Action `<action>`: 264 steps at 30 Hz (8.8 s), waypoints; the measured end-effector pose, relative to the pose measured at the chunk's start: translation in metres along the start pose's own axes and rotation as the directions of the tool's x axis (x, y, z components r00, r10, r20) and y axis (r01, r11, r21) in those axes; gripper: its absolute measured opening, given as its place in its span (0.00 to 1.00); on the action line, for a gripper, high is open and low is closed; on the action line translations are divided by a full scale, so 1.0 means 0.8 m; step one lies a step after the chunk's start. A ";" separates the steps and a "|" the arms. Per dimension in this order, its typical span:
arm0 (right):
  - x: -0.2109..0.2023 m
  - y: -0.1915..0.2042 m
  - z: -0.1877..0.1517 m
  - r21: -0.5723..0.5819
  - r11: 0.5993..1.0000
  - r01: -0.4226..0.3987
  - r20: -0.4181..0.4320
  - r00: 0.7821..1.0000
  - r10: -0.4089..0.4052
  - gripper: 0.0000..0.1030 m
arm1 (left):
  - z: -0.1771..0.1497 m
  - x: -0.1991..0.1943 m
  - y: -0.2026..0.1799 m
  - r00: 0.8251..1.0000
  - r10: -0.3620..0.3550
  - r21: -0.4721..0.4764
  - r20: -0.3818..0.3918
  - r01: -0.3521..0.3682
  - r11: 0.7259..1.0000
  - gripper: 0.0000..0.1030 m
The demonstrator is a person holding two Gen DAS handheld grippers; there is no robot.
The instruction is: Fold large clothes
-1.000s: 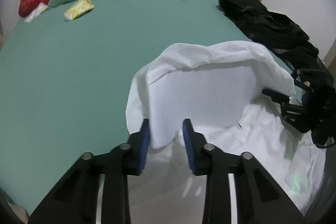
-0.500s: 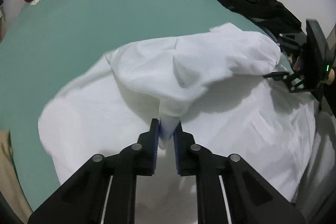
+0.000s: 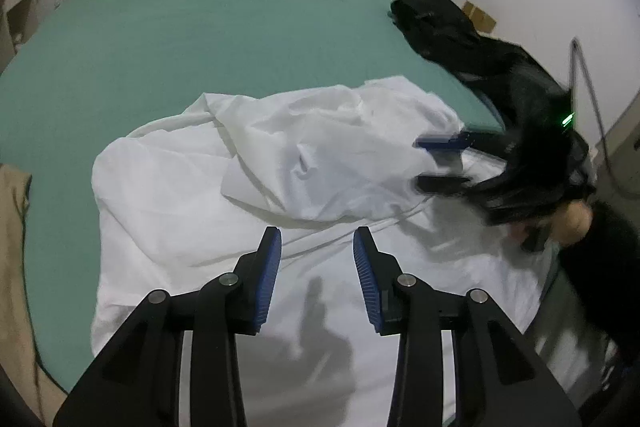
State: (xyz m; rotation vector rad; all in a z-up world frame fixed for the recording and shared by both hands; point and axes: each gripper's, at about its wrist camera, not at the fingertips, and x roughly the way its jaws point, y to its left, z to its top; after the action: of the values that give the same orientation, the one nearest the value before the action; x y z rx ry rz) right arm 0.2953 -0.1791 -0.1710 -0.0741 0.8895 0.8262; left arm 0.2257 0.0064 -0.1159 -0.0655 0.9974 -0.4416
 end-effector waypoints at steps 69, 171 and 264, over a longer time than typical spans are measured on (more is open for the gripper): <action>-0.239 -0.076 -0.187 0.386 0.751 0.536 -0.181 0.842 -0.508 0.74 | -0.187 -0.127 0.099 0.935 0.353 -0.354 0.042 -0.317 0.880 0.60; -0.171 -0.112 -0.207 0.664 0.736 0.134 0.035 0.977 -0.209 0.11 | -0.147 -0.013 0.143 0.948 0.311 -0.386 -0.062 -0.311 0.869 0.05; -0.171 -0.092 -0.065 0.307 0.871 0.383 0.019 0.913 -0.408 0.70 | -0.059 -0.057 0.113 0.952 0.299 -0.219 -0.064 -0.306 0.926 0.45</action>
State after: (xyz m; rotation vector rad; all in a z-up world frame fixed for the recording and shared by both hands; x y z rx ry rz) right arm 0.2623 -0.3328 -0.1268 0.0418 0.8724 0.3023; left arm 0.1954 0.1131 -0.1287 -0.1082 1.0635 -0.0436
